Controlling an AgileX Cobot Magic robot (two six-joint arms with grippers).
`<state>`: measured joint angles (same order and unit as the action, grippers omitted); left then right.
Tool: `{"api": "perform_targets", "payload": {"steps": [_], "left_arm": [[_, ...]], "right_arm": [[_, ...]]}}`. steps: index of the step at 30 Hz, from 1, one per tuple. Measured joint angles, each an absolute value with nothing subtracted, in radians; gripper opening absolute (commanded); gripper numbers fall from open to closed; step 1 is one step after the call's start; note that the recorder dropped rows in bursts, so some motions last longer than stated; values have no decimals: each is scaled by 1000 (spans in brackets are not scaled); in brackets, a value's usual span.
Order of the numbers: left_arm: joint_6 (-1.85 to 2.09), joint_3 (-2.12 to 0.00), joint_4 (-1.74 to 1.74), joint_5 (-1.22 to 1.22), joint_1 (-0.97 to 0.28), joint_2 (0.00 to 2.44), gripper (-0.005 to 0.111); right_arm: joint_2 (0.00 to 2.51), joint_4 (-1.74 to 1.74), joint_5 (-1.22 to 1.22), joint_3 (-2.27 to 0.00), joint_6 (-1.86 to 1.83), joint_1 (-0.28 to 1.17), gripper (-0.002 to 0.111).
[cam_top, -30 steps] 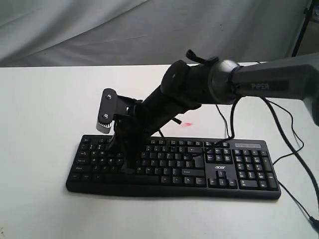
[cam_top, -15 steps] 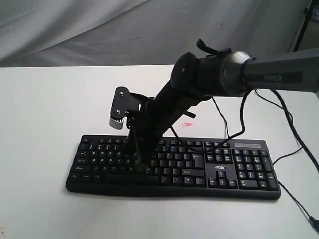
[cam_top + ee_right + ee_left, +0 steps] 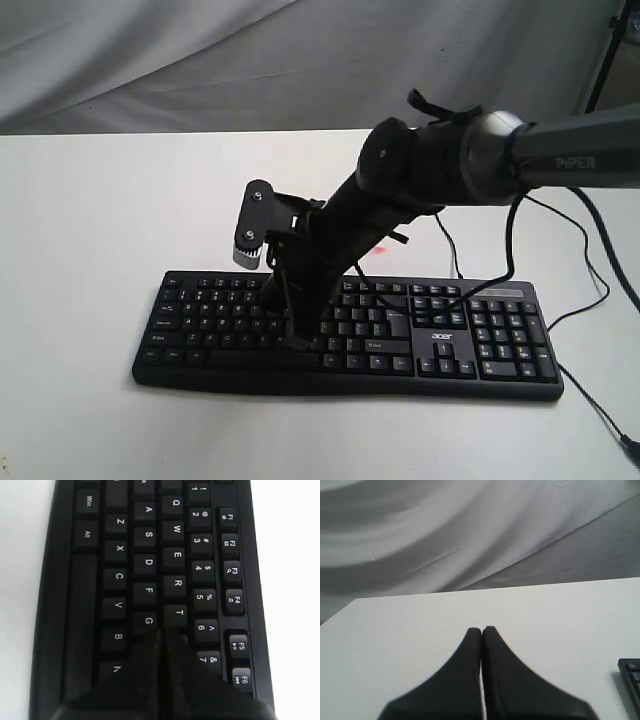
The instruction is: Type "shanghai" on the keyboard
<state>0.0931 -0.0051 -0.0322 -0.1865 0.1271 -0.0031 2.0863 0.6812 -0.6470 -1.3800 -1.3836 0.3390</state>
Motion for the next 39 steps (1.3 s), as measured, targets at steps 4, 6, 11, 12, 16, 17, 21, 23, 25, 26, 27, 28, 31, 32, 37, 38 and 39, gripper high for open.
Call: {"api": "perform_targets", "payload": {"steps": [4, 6, 11, 12, 16, 17, 21, 23, 25, 26, 27, 28, 31, 32, 37, 38, 39], "left_arm": [[93, -5, -32, -187, 127, -3, 1], [93, -5, -32, -187, 127, -3, 1], [93, -5, -32, -187, 127, -3, 1], [93, -5, -32, -187, 127, -3, 1], [93, -5, -32, -187, 127, -3, 1], [93, -5, -32, -187, 127, -3, 1], [93, -5, -32, -187, 127, -3, 1], [93, -5, -32, -187, 127, -3, 1], [93, -5, -32, -187, 127, -3, 1], [93, -5, -32, -187, 127, -3, 1], [93, -5, -32, -187, 127, -3, 1], [93, -5, -32, -187, 127, -3, 1], [93, -5, -32, -187, 127, -3, 1], [93, -5, -32, -187, 127, -3, 1], [93, -5, -32, -187, 127, -3, 1], [93, -5, -32, -187, 127, -3, 1], [93, -5, -32, -187, 127, -3, 1]], "right_arm": [[2086, 686, -649, -1380, -1384, 339, 0], [2086, 688, -651, -1380, -1384, 343, 0], [2097, 692, -651, -1380, -1384, 348, 0], [2100, 692, -651, -1380, -1384, 348, 0], [2104, 692, -651, -1380, -1388, 348, 0], [2104, 692, -651, -1380, -1390, 348, 0], [2104, 694, -651, -1380, -1394, 348, 0], [2104, 694, -651, -1380, -1398, 348, 0], [2104, 696, -651, -1380, -1402, 348, 0], [2104, 698, -651, -1380, -1405, 348, 0], [2104, 699, -651, -1380, -1407, 348, 0], [2104, 699, -651, -1380, -1409, 348, 0], [2104, 699, -651, -1380, -1411, 348, 0], [2104, 699, -651, -1380, -1413, 348, 0], [2127, 704, -647, -1380, -1420, 348, 0], [2129, 704, -647, -1380, -1422, 348, 0], [2129, 704, -647, -1380, -1422, 348, 0]]}}
